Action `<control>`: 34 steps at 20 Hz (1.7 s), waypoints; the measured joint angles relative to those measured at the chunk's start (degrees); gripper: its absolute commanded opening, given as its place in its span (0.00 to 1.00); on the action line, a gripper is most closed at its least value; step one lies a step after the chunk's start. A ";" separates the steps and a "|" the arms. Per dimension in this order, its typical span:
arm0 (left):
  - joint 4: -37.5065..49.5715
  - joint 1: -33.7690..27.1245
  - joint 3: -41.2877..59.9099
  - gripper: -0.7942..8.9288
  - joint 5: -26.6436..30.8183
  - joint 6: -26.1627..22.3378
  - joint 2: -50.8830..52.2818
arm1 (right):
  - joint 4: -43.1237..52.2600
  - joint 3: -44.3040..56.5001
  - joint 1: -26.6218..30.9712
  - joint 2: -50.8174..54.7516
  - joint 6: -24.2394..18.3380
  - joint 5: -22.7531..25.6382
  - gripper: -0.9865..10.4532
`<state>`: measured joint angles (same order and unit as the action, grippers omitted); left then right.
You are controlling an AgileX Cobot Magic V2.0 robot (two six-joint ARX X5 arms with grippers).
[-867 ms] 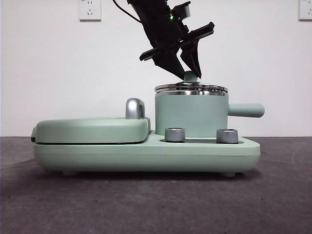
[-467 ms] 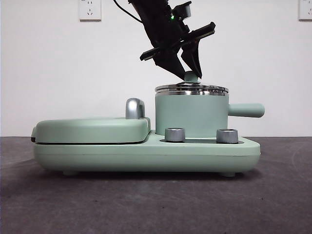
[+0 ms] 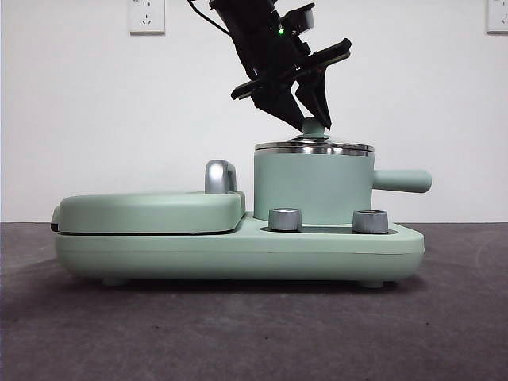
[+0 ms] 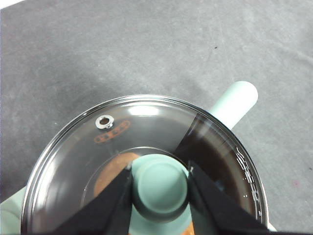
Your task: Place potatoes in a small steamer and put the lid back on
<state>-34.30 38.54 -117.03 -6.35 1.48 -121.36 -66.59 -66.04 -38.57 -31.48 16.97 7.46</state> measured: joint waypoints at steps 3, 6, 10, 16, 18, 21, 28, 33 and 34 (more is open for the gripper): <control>0.11 0.00 -0.02 0.09 -0.02 -0.24 -0.09 | -0.02 0.00 0.00 0.00 0.00 0.00 0.42; -0.50 0.00 -0.20 0.17 -0.02 -0.22 -0.09 | -0.02 0.00 0.00 0.00 0.00 0.00 0.42; -1.75 -0.07 -0.26 0.52 -0.72 0.26 -0.09 | 0.00 0.00 0.00 0.00 0.00 0.00 0.42; -18.95 -2.05 -0.94 0.54 -1.01 0.24 9.73 | -0.02 0.00 0.00 0.00 0.00 -0.02 0.42; -25.75 -2.10 -1.14 0.54 -0.83 0.04 15.98 | -0.02 0.00 0.00 0.00 0.00 -0.02 0.42; -32.37 -1.88 -0.72 0.53 0.13 0.00 23.43 | -0.02 0.00 0.00 -0.42 -0.02 -0.02 0.42; -20.22 -2.01 34.18 0.52 0.24 2.60 47.93 | -0.02 0.00 0.00 -3.89 -0.39 -1.53 0.42; -4.24 -1.77 62.86 0.52 0.24 9.53 68.22 | 4.42 5.29 0.00 -5.42 -0.52 -3.34 0.42; -3.15 -1.57 66.14 0.52 0.26 10.54 70.64 | 7.28 7.65 0.00 -5.40 -0.57 -3.48 0.42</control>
<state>-37.45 36.97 -50.89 -6.09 12.01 -50.72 -59.31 -58.39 -38.57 -36.88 16.40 3.99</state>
